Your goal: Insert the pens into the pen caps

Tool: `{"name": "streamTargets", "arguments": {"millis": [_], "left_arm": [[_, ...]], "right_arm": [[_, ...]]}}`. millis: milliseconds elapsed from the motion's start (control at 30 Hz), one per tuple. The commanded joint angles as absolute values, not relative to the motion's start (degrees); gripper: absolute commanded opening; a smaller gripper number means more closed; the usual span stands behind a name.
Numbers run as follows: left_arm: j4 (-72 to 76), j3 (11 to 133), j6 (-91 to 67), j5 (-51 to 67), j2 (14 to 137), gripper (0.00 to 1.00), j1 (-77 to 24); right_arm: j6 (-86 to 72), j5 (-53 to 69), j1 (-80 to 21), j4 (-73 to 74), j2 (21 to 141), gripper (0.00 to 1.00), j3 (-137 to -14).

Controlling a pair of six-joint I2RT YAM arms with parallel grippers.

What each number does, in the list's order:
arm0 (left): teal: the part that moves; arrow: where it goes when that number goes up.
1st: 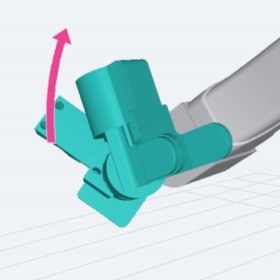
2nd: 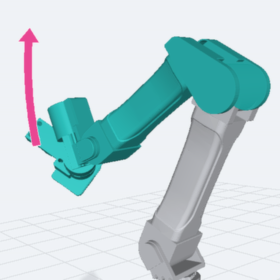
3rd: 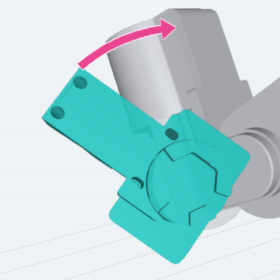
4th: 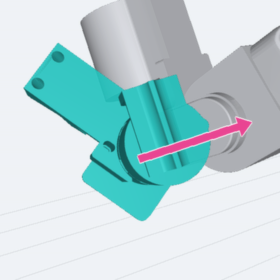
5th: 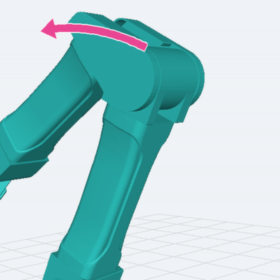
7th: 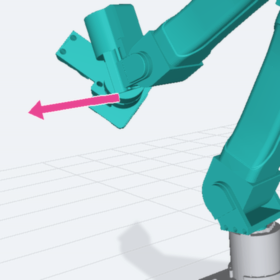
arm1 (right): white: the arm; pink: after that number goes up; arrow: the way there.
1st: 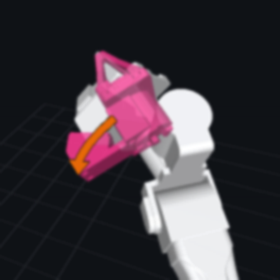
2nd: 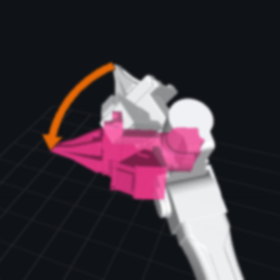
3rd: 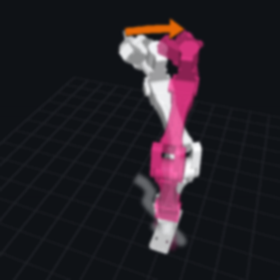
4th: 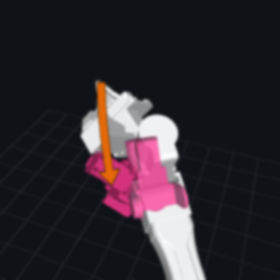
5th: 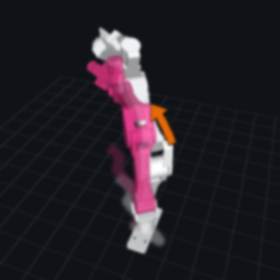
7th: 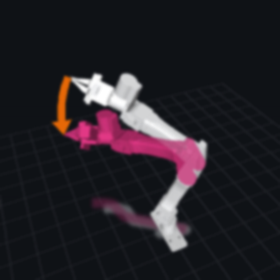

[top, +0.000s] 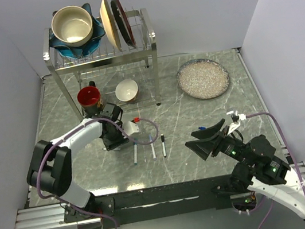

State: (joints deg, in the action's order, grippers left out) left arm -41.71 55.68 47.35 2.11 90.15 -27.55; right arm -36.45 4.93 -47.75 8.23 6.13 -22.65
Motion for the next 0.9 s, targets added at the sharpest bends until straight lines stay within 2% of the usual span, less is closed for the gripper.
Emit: {"name": "streamTargets", "arguments": {"millis": [0,133,200,433,533,567,600,767,867], "left_arm": [[-40.0,54.7,48.4,3.1,89.7,0.54,-27.1],[-38.3,52.9,46.9,3.4,90.3,0.5,-27.1],[-37.1,52.2,46.1,3.5,90.5,0.44,-27.1],[-36.8,51.5,43.2,3.1,94.3,0.33,-27.8],[-37.4,52.4,41.0,4.1,96.0,0.18,-28.7],[-37.7,52.6,40.4,4.4,96.4,0.05,-29.0],[-38.1,52.9,39.6,4.6,96.7,0.01,-29.2],[-37.4,54.9,33.3,8.3,91.7,0.01,-32.0],[-33.8,55.9,29.7,14.0,83.8,0.01,-33.8]], "right_arm": [[-35.4,3.9,-48.0,7.7,5.2,0.88,-25.1],[-35.6,3.8,-48.0,7.6,4.9,0.88,-25.0],[-35.8,4.1,-48.0,7.1,4.7,0.88,-25.0],[-36.5,5.1,-48.0,7.2,4.5,0.88,-25.5],[-36.6,4.9,-48.0,7.8,3.8,0.88,-25.8],[-36.6,4.7,-48.0,8.1,3.6,0.88,-26.0],[-36.5,4.6,-48.0,8.3,3.3,0.88,-26.0],[-37.1,4.3,-48.0,8.0,5.1,0.88,-26.0],[-37.8,3.8,-47.9,7.2,7.4,0.88,-25.8]]}}
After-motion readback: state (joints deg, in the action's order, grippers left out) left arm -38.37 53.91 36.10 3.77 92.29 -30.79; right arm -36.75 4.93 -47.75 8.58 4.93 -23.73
